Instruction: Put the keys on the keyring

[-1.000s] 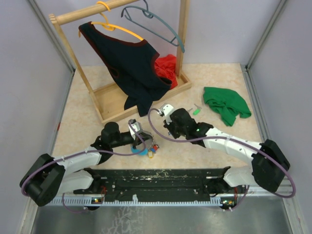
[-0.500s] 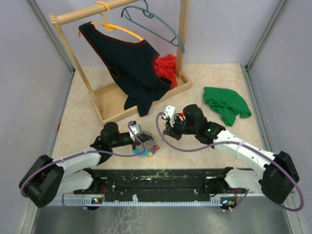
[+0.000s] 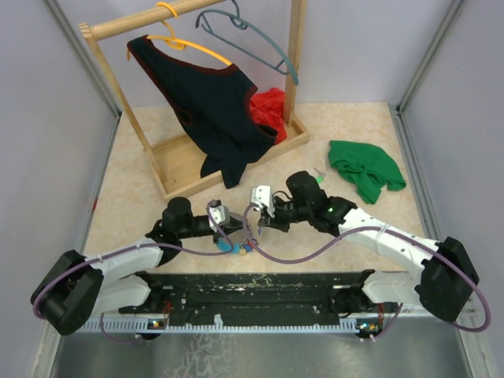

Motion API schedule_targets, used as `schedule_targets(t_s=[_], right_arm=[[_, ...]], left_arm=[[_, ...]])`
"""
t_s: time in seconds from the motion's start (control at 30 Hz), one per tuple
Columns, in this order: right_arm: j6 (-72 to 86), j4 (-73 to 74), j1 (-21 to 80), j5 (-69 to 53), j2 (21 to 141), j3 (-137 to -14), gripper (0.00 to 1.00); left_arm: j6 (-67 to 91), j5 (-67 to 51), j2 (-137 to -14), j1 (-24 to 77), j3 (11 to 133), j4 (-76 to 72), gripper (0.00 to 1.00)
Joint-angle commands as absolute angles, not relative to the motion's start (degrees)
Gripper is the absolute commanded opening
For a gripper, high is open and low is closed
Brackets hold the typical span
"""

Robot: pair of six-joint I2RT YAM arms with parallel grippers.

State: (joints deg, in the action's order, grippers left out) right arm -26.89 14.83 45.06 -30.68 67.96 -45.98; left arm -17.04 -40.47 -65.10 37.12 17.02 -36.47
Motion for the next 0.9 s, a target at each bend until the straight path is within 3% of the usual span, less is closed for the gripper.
schedule_targets(t_s=[0.0,0.37,0.87], right_arm=[[-31.7,13.7,47.1,-29.8,68.6,-49.3,0.0],[-33.8,9.7,50.9,-22.5,67.5,-46.5,0.0],[-35.4,10.1,52.8,-21.5,68.7,-46.3,0.0]], left_arm=[[-19.6,-42.5,-64.6,37.0,18.1,-39.3,0.0],[-19.5,-43.3,-65.6,37.0,18.4,-38.8,0.0],[-16.4,-44.7,-65.7,36.0,18.0,-40.2,0.0]])
